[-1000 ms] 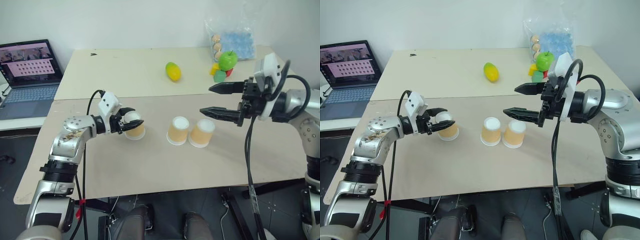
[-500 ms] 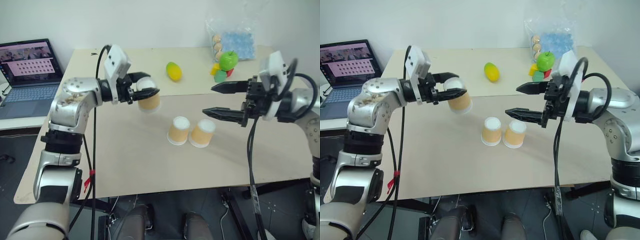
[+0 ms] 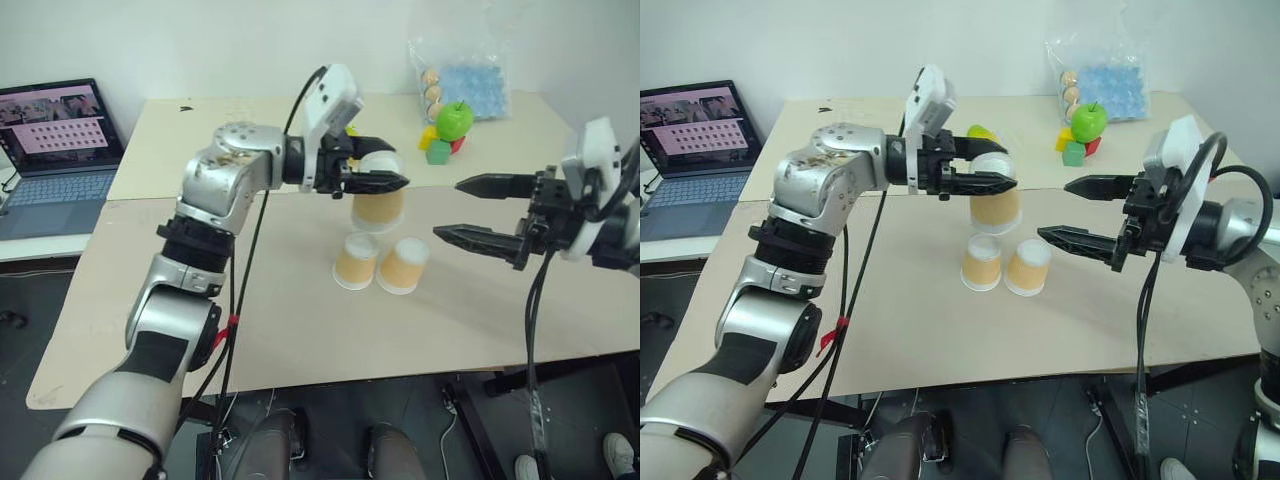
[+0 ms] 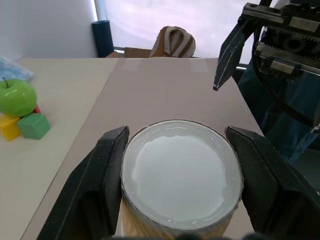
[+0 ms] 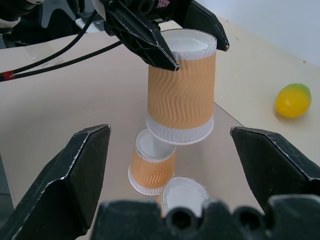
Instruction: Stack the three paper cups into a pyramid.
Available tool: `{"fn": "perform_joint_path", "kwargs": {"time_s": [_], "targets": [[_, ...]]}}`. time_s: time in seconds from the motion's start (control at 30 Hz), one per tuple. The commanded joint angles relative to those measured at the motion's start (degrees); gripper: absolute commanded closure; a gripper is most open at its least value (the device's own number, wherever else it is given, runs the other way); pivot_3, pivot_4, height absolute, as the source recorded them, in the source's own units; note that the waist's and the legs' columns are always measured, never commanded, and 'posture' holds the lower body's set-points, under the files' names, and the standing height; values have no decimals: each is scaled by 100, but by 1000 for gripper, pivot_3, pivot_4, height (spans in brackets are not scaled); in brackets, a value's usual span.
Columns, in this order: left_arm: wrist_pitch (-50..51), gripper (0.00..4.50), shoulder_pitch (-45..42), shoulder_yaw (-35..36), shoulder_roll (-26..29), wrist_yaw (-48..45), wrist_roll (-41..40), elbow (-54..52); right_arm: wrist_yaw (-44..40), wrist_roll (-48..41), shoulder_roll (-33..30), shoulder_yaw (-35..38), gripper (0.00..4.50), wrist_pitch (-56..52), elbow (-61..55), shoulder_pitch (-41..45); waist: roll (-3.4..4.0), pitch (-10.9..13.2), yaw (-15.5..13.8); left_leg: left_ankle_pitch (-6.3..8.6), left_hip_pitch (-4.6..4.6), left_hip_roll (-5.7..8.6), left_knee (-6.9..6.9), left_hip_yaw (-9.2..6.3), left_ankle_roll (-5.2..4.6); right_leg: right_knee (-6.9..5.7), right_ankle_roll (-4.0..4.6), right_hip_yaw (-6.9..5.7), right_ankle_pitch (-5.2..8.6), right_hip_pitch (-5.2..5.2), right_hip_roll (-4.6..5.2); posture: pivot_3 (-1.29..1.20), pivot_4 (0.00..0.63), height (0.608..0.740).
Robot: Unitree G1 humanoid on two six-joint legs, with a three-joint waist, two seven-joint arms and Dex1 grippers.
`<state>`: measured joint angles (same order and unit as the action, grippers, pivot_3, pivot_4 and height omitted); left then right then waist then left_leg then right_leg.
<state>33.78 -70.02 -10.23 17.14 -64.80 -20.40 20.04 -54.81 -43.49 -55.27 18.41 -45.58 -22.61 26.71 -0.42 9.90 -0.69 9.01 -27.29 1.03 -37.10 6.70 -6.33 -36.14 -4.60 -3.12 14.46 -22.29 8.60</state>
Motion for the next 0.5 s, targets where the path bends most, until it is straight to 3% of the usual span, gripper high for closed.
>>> {"fn": "perform_joint_path", "kwargs": {"time_s": [0.03, 0.5], "targets": [[-147, 1808, -179, -40, -60, -173, 20, 14, 241, -119, -76, 364, 0, -37, -346, -145, 0, 0, -2, 10, 0, -1, -2, 0, 12, 0, 0, 0, 0, 1, 0, 0, 150, 740], [-707, 1808, -283, -429, -465, -604, 388, 566, 824, -422, -90, 678, 0, -161, -883, -585, -1, 0, -17, 15, 0, 1, -7, -2, 16, 2, -3, 1, -2, 1, 4, 0, 150, 740]]}}
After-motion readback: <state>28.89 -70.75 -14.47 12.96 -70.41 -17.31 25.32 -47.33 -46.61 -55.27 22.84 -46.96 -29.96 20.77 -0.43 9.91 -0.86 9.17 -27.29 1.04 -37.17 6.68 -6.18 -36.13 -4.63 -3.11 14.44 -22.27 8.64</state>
